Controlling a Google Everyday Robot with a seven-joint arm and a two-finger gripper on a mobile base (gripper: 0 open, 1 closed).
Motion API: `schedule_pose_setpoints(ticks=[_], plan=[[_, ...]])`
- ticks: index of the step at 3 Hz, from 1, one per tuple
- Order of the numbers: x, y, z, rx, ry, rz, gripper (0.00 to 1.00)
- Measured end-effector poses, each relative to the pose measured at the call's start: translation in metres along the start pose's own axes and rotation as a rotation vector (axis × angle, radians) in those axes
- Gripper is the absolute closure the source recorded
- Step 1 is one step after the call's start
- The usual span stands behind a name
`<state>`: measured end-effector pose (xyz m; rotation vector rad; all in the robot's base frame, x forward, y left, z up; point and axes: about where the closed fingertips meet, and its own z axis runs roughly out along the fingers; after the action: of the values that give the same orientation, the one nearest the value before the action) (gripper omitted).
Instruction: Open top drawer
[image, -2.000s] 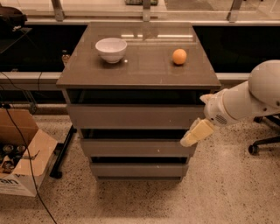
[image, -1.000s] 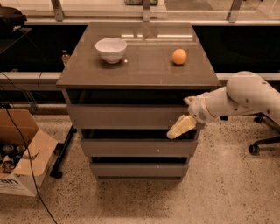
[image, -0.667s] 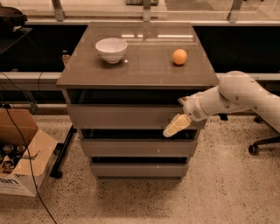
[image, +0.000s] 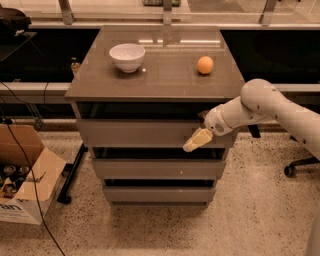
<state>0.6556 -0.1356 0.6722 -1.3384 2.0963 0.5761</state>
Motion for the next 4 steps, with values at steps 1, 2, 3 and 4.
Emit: schedule_pose_setpoints(ticks=[1,2,3,4], plan=[[0.0044,-0.0001,-0.0023,-0.001,0.01,0.006,0.42],[0.0026,0.0,-0.0043,-0.001,0.01,0.007,0.65],[-0.0002,0.0002,-0.0075,-0.001,0.01,0.007,0.88],[-0.0032,0.0005,-0.0106,-0.001,0.01,0.006,0.86]])
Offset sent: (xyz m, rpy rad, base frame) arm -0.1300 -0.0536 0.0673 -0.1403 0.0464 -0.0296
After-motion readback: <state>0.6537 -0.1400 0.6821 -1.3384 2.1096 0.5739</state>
